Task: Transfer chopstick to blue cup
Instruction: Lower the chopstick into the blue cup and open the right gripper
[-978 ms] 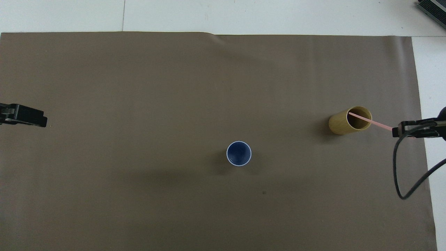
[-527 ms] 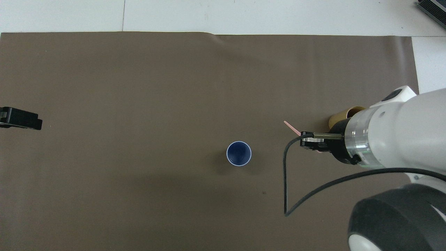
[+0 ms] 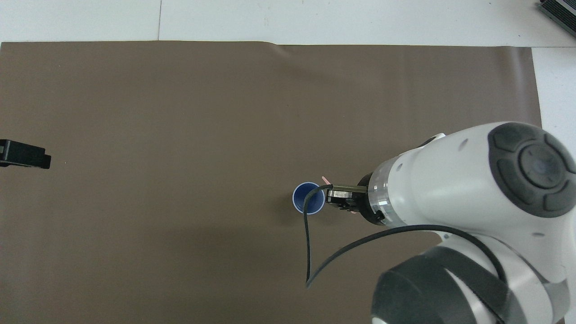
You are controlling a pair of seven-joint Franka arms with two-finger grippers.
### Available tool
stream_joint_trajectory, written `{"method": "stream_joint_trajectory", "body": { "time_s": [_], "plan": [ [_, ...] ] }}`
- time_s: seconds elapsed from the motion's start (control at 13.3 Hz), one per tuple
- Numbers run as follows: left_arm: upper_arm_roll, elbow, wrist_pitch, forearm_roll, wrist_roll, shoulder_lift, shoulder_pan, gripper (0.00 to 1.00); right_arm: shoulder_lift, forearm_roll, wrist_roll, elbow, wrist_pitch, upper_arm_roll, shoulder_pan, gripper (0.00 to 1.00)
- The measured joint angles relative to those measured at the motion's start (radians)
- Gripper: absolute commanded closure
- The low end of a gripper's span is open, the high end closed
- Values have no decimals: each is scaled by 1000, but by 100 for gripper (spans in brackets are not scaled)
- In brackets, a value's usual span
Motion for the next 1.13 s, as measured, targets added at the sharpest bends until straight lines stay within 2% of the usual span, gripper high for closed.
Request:
{"method": "stream_joint_trajectory", "body": {
  "time_s": [0.6,1.05,1.13],
  "plan": [
    [0,0,0,0,0,0,0,0,9,45,1,-96,20,0,74,100],
    [0,0,0,0,0,0,0,0,10,45,-84,-171,120,-7,60,100],
    [0,0,0,0,0,0,0,0,10,45,-101,-176,120,-7,51,92]
  ]
}}
